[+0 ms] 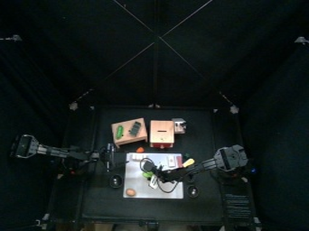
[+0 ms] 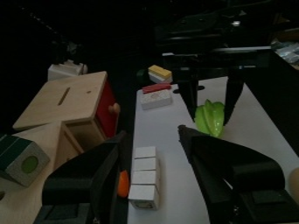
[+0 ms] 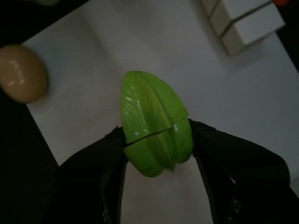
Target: Reorient starfruit
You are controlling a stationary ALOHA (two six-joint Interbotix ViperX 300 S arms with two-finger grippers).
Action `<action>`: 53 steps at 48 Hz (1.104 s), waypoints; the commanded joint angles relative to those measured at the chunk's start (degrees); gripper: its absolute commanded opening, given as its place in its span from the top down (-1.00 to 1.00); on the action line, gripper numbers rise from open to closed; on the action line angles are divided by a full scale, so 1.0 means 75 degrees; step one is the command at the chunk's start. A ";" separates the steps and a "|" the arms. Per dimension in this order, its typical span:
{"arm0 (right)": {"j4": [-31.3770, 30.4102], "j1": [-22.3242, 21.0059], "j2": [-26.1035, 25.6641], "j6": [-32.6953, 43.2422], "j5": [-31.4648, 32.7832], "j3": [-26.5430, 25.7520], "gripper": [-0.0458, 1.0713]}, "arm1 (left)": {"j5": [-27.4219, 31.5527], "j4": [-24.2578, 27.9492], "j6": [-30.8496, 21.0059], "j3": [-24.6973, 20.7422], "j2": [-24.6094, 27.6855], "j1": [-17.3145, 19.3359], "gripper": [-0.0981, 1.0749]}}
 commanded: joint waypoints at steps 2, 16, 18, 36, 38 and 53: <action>-0.0094 -0.0035 -0.0375 0.0938 0.0410 -0.0047 -0.36 | -0.0023 -0.0012 0.0000 -0.0082 0.0000 0.0012 -0.65; -0.0598 0.0023 -0.0375 0.3105 0.1406 -0.0059 -0.36 | -0.0023 -0.0012 -0.0012 -0.0059 0.0000 -0.0023 -0.65; -0.0680 0.0023 -0.0363 0.3410 0.1477 -0.0059 -0.36 | -0.0023 -0.0023 -0.0023 -0.0047 0.0000 -0.0023 -0.65; -0.1605 0.0434 -0.0246 0.5543 0.1945 0.0094 -0.36 | -0.0023 -0.0527 -0.0082 0.0059 0.0000 -0.0141 -0.65; -0.1629 0.0469 -0.0234 0.5555 0.2004 0.0094 -0.36 | -0.0023 -0.0527 -0.0082 0.0070 0.0000 -0.0141 -0.65; -0.1711 0.0422 -0.0187 0.5520 0.2109 0.0164 -0.36 | -0.0023 -0.0516 -0.0059 0.0164 -0.0047 -0.0141 -0.65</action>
